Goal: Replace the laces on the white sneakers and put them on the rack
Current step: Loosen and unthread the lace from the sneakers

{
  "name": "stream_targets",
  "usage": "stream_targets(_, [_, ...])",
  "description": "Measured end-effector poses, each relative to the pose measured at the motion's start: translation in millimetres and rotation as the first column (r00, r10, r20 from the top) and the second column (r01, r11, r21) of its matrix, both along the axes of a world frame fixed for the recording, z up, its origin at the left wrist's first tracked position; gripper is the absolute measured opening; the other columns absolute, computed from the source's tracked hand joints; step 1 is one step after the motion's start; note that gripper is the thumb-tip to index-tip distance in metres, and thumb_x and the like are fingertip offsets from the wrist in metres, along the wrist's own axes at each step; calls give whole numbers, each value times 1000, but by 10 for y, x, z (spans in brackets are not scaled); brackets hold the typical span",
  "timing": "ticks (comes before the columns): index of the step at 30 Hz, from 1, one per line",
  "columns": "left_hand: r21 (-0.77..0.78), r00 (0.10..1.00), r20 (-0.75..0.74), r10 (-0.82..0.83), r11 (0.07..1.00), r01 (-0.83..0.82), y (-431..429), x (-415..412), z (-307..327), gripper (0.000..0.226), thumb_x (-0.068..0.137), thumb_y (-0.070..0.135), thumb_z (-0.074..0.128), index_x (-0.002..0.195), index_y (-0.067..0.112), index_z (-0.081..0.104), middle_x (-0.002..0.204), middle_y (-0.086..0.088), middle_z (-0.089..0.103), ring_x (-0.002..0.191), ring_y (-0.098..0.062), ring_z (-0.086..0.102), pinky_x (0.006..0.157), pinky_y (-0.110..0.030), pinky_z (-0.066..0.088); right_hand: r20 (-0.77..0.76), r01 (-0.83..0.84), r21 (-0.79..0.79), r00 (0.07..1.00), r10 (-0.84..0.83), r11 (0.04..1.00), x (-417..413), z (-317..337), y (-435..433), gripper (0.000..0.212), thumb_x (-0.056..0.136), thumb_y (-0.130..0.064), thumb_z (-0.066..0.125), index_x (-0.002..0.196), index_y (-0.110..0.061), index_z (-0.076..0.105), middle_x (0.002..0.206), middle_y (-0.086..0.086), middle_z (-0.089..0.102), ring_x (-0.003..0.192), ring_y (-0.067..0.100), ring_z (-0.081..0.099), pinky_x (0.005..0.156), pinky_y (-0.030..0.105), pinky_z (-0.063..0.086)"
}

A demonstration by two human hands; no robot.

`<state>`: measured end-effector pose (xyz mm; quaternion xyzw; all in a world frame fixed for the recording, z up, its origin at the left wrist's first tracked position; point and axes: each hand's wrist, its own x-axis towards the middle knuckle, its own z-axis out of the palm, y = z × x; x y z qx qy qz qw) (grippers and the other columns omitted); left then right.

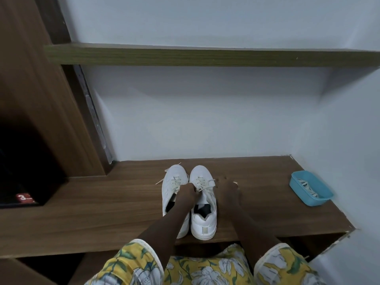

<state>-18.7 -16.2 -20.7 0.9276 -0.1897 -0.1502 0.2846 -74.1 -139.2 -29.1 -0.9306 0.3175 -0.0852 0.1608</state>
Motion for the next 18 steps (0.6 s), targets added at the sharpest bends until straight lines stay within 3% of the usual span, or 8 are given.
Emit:
stream_targets(4, [42,1000,0,-20,999,20,12,-29,25,36,92,14,45,57,13,36,59,-2,46,75,-27,54,64,-31,37,-28,-269,-119,963,268,956,37,-43,170,33,94,-34,46,124,-25,59,130,-1,50,122,21,45,101,34,31])
stream_targets(7, [70,999,-5,-36,997,36,18,-56,50,32,93,13,42,62,9,45,77,-15,62,91,-33,63,72,-35,46,-95,-323,-180,946,310,929,77,-55,248,33,95,-28,43,121,-18,60,127,2,53,122,23,46,99,36,30])
stream_targets(9, [79,999,-1,-33,996,33,22,-81,55,29,95,15,41,77,1,59,87,-18,65,94,-33,63,76,-36,48,-106,-300,-210,953,283,931,93,-31,276,31,94,-23,40,117,-15,61,121,3,56,118,24,49,97,36,31])
stream_targets(12, [106,999,41,-12,994,8,15,-119,49,32,97,21,39,101,-3,61,106,-20,63,98,-31,61,79,-35,48,-37,-247,-186,969,244,951,85,12,294,30,95,-20,38,108,-15,65,112,2,61,112,23,52,94,35,33])
stream_targets(18, [246,986,132,-99,967,65,-6,-165,68,30,100,15,35,113,0,56,120,-17,57,113,-28,53,89,-31,44,165,23,173,985,-52,985,47,80,227,18,87,-17,51,88,-18,69,98,1,67,101,22,58,94,33,35])
